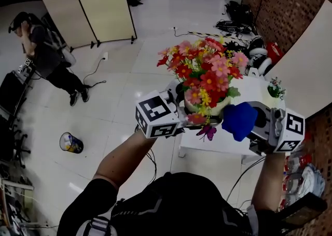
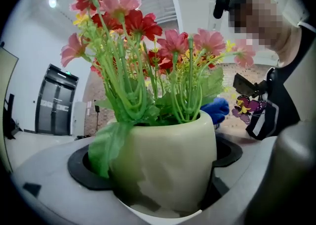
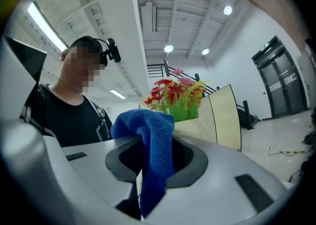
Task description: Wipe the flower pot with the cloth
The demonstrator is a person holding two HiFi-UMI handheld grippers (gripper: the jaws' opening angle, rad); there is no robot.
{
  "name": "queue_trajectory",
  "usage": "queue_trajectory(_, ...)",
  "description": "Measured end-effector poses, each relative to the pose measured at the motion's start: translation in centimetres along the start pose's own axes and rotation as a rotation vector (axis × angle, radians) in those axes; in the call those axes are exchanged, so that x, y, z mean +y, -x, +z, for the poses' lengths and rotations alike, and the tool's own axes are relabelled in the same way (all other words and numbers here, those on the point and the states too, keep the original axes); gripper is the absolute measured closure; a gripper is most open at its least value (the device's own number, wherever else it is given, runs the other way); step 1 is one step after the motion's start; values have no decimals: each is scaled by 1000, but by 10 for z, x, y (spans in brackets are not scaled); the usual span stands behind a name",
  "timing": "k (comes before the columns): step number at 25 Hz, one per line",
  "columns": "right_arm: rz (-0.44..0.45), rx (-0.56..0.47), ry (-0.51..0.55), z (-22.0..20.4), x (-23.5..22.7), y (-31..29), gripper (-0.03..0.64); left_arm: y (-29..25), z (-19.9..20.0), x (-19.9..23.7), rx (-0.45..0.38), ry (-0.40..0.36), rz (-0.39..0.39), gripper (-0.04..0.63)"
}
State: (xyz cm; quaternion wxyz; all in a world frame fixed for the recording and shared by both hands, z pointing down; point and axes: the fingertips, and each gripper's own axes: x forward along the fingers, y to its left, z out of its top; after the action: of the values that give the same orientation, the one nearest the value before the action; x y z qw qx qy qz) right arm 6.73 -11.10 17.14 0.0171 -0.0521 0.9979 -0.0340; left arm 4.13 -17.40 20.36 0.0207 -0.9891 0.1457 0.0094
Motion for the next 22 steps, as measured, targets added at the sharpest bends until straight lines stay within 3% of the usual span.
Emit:
queue_trajectory(5,-136,19,85,-3,9,-15,528,0,-3,3,5,11,51,8)
queue_trajectory(12,-489,-164,200,15,-24,32,528,-9,28,36,-50,90,126,8)
queue_trajectory(22,-805,-78,313,0,-44,18,528,-32,81,28,-62,19,107,8)
